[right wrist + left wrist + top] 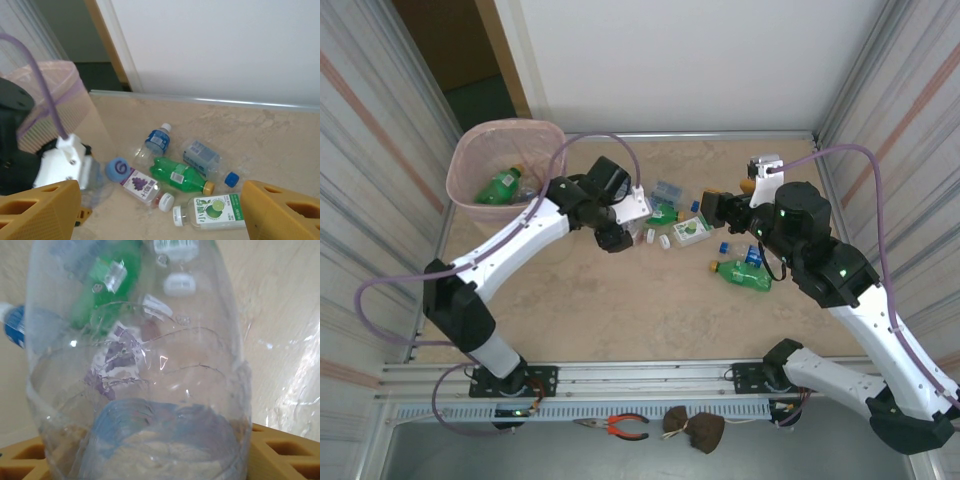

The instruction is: Put the plastic bottles in the bin

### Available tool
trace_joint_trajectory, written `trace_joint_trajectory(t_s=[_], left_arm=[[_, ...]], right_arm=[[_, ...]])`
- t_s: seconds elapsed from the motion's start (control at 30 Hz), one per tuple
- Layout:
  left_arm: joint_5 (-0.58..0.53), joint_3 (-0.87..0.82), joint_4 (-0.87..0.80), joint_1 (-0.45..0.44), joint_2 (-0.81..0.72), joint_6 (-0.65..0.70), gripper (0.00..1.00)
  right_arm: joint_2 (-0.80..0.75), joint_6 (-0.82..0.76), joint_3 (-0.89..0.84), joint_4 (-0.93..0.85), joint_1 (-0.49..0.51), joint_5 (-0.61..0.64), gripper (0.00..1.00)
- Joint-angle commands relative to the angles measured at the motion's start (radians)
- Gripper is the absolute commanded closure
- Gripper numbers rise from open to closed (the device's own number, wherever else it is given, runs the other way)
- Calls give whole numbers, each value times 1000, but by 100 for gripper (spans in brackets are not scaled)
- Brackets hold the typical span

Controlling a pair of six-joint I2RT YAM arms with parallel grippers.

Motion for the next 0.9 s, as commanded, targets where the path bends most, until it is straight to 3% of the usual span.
trace_joint_trajectory(t_s=[0.0,0.4,0.63,0.87], left_arm=[[59,80,-8,-5,-51,-30,31],[114,337,-33,109,-103,-151,33],[170,439,-35,259,-124,-250,34],[302,450,-42,488,-127,-377,35]], right_arm=[[-15,9,-11,9,-9,13,18],[-10,5,-8,13,-16,3,18],[-8,6,-7,15,-19,0,18],[3,6,2,15,-20,-13,17]])
